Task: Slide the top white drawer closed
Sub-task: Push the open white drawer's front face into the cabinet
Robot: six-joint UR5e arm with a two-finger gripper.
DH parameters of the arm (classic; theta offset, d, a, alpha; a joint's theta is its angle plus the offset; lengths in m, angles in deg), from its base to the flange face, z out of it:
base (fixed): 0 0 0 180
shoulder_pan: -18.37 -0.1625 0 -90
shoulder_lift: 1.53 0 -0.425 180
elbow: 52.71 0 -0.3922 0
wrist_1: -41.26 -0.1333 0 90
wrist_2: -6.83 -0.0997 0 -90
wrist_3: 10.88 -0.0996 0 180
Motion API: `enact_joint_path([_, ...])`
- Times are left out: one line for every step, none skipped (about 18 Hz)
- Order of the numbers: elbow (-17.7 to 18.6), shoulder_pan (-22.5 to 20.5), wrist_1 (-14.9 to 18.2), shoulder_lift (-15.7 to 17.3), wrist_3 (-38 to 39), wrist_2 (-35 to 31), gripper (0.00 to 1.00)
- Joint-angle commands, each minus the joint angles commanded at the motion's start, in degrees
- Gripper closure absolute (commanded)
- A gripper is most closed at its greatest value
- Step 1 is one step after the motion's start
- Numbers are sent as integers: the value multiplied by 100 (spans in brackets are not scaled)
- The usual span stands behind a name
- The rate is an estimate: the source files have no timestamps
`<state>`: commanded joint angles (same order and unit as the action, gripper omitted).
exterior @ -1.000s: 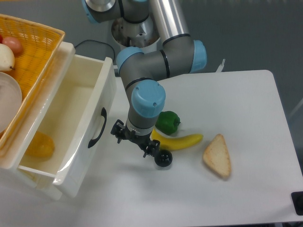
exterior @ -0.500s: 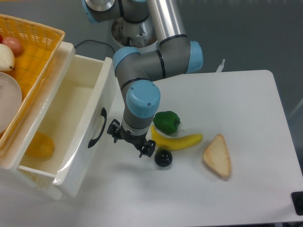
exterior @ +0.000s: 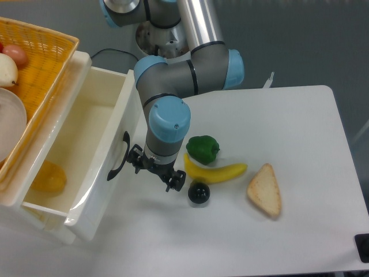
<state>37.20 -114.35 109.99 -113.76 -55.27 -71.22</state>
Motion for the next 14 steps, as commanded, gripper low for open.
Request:
enact_joint_path([0, 9, 0, 0, 0, 0, 0])
enact_joint_path([0, 44, 0, 0, 0, 0, 0])
enact_joint_path([0, 53, 0, 0, 0, 0, 0])
enact_joint_path([0, 70, 0, 9, 0, 0, 0])
enact_joint_path([0, 70, 9, 9, 0, 9, 0])
enact_joint_path([0, 70, 9, 26, 0, 9, 0])
enact_joint_path([0, 70, 17, 44, 0, 17, 0])
enact_joint_path([0, 79, 35, 53, 0, 18, 0])
enact_joint_path([17, 88, 35, 62, 9, 18, 0])
enact_joint_path([18, 114, 35, 79, 17, 18, 0])
enact_joint_path([26, 175, 35, 88, 35, 26, 0])
enact_joint_path([26, 184, 44, 88, 35, 26, 0])
enact_joint_path([26, 228, 44, 88, 44, 18, 0])
enact_joint_path([26, 255, 44, 88, 44, 26, 0])
